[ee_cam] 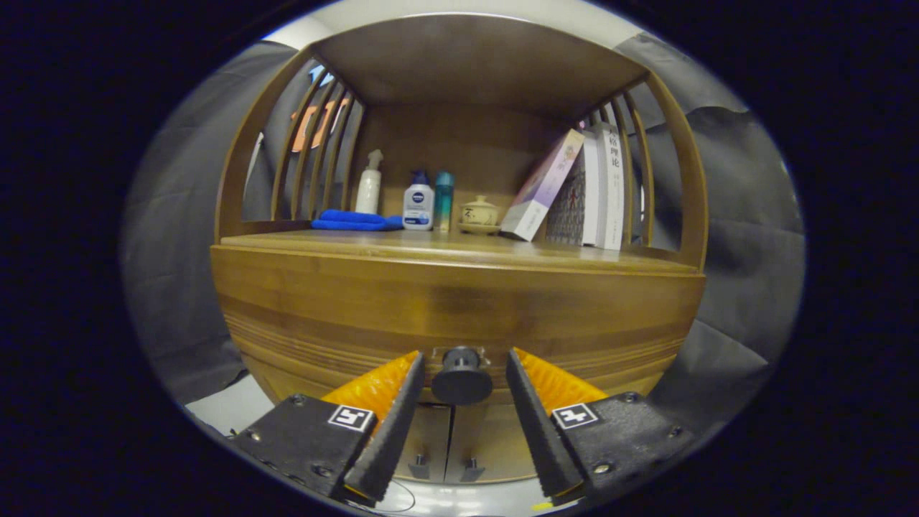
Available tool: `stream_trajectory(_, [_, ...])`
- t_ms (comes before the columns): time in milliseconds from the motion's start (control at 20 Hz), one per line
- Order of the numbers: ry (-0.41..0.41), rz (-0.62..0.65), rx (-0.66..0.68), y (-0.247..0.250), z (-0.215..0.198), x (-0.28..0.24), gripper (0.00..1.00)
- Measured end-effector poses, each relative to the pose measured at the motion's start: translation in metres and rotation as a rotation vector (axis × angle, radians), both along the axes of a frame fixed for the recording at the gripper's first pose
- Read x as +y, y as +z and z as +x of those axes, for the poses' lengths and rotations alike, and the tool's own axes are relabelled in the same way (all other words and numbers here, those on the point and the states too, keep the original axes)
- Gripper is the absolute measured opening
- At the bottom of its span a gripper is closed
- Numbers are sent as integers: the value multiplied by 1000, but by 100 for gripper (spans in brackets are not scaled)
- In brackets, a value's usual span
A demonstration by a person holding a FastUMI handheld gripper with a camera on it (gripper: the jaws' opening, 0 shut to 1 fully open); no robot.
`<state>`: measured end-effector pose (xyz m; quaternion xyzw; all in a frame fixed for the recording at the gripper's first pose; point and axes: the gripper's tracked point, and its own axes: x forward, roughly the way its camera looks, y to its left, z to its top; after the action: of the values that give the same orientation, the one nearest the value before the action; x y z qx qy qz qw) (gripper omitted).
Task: Pull open the drawer, take out the items inside it, and place them on the countertop above the cabinet.
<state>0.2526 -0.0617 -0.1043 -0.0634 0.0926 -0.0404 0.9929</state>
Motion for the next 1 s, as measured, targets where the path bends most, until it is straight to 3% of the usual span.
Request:
stream_trajectory(200, [-4, 40, 37, -9, 10, -1, 67])
stream_trajectory(350, [-4, 170, 42, -14, 10, 1, 56])
stream_trajectory(450, [4, 161, 51, -15, 8, 0, 49])
stream_trajectory(1000, [20, 127, 78, -16, -16, -1, 36])
